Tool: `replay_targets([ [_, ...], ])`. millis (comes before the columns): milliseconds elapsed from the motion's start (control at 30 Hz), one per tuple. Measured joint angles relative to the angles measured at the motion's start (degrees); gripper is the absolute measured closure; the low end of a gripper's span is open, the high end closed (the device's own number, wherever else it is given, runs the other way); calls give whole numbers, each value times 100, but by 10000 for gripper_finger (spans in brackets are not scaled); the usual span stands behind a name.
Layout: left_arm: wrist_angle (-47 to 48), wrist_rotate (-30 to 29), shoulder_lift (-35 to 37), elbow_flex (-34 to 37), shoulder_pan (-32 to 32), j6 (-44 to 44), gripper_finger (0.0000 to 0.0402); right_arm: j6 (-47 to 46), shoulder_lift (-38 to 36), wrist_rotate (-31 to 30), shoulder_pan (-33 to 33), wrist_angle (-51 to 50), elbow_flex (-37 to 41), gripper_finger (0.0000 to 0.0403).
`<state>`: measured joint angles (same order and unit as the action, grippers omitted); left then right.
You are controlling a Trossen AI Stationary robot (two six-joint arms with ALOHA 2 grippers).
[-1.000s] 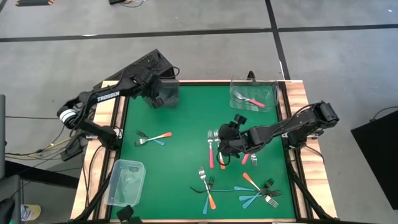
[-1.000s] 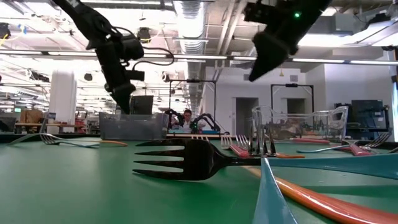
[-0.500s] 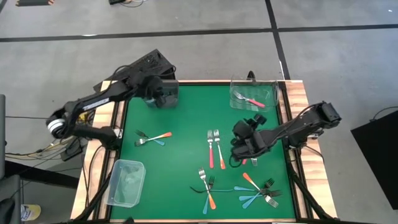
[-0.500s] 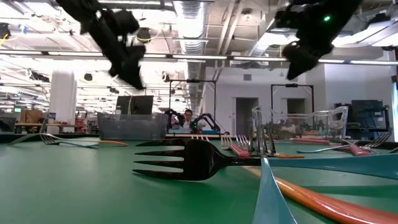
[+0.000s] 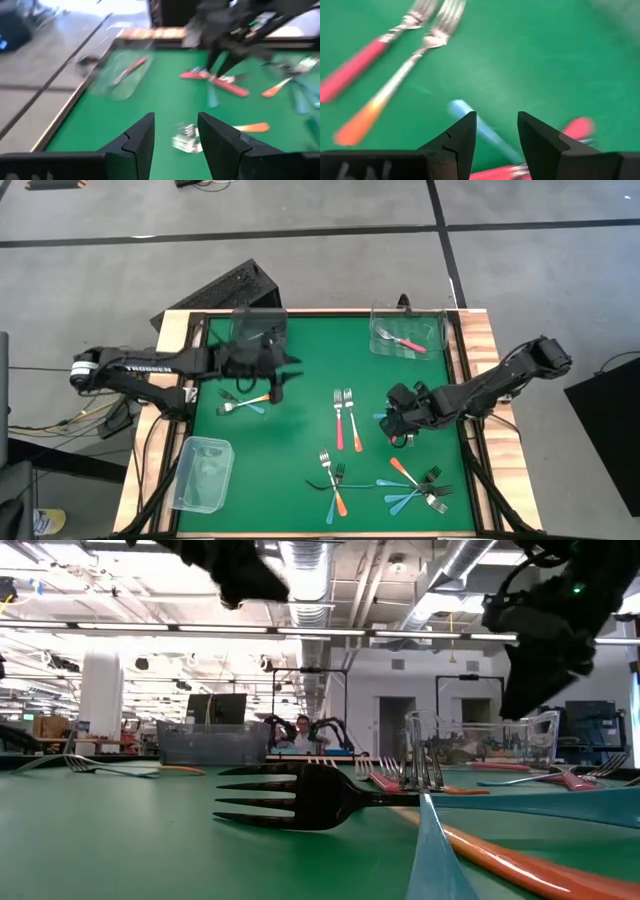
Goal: Sort silverware by color (type)
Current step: Put the orange fork into the white bin
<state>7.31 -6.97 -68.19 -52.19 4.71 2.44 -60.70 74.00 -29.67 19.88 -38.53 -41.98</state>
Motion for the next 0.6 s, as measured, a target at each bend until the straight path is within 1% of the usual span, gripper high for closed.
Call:
replay_targets([
  [67,-156,-345,-119,1,-367,12,263,-237,29,-115,-9,692,191,233],
  [133,-250,-867,-240,-1,-638,105,263,-311,194,-235,-112,1369,279,233],
  [200,-150,-1490,-352,1,-786,106,263,-185,493,-209,-233,1849,278,233],
  [267,-17,-1912,-448,-1,-850,-32,263,-58,856,-192,-314,2161,226,233],
  [333,207,-2061,-546,1,-859,-216,263,-31,1206,-184,-378,2362,62,233],
  [433,698,-2084,-614,1,-847,-485,263,-32,1692,-167,-432,2297,-217,233],
  [500,891,-2129,-665,1,-846,-693,263,-8,1953,-133,-428,2269,-394,233],
  [600,1219,-2362,-685,12,-857,-924,263,106,2248,-20,-427,2250,-654,233],
])
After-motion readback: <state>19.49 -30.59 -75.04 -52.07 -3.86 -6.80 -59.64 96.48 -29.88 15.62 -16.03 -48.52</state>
